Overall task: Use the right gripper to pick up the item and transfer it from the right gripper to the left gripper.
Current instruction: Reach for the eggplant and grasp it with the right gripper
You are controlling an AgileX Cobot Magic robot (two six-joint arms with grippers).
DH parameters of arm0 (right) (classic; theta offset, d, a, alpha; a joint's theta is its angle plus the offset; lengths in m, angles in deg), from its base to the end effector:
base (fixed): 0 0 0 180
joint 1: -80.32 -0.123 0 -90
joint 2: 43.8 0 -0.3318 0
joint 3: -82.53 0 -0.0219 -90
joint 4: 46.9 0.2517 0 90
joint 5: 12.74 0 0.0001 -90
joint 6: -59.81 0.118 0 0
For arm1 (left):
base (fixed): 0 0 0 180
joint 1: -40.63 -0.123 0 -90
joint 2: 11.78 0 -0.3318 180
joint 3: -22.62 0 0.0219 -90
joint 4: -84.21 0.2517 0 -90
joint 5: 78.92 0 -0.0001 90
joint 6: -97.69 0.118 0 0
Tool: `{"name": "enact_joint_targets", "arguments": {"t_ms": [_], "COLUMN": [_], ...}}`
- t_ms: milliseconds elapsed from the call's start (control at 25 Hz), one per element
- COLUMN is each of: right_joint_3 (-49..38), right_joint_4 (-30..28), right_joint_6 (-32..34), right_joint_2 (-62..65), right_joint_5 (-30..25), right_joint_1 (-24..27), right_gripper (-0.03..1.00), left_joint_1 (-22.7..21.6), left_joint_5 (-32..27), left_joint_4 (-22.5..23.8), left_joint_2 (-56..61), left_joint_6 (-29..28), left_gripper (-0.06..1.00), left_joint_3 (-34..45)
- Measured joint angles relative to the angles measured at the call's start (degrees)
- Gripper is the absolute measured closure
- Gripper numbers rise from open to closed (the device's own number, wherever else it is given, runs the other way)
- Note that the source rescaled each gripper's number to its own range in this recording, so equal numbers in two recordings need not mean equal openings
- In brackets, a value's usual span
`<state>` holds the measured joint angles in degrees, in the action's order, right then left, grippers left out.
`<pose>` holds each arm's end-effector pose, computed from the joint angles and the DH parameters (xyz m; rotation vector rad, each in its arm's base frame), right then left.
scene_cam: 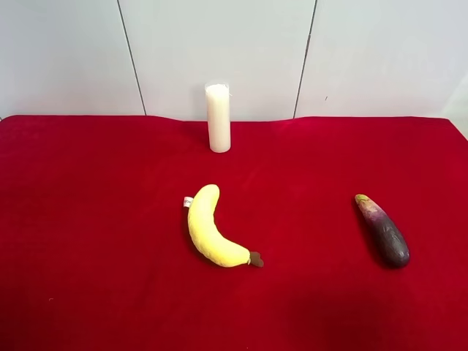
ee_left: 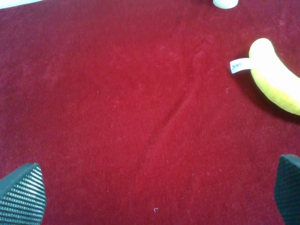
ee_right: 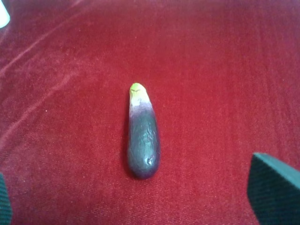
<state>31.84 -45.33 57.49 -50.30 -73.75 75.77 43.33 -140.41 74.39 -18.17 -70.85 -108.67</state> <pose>-0.0262 0.0008 0.2595 -0.1247 2.0594 0.0569 -0.0320 -0.0162 0.2702 0.2609 2.0079 -0.1080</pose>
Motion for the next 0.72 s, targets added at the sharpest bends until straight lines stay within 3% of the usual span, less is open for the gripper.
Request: {"name": "enact_joint_targets", "arguments": {"t_ms": [720], "right_joint_3": [0.0], "right_joint_4": [0.0], "right_joint_6": [0.1], "right_joint_2": [0.0], "right_joint_5": [0.0], "right_joint_1": [0.0], "right_gripper": [-0.03], "left_joint_1": [0.0], "left_joint_5": [0.0], "left_joint_4": [0.0], "left_joint_2": [0.0], "left_joint_6": [0.0], "left_gripper": [-0.02], "left_joint_3": [0.0]}}
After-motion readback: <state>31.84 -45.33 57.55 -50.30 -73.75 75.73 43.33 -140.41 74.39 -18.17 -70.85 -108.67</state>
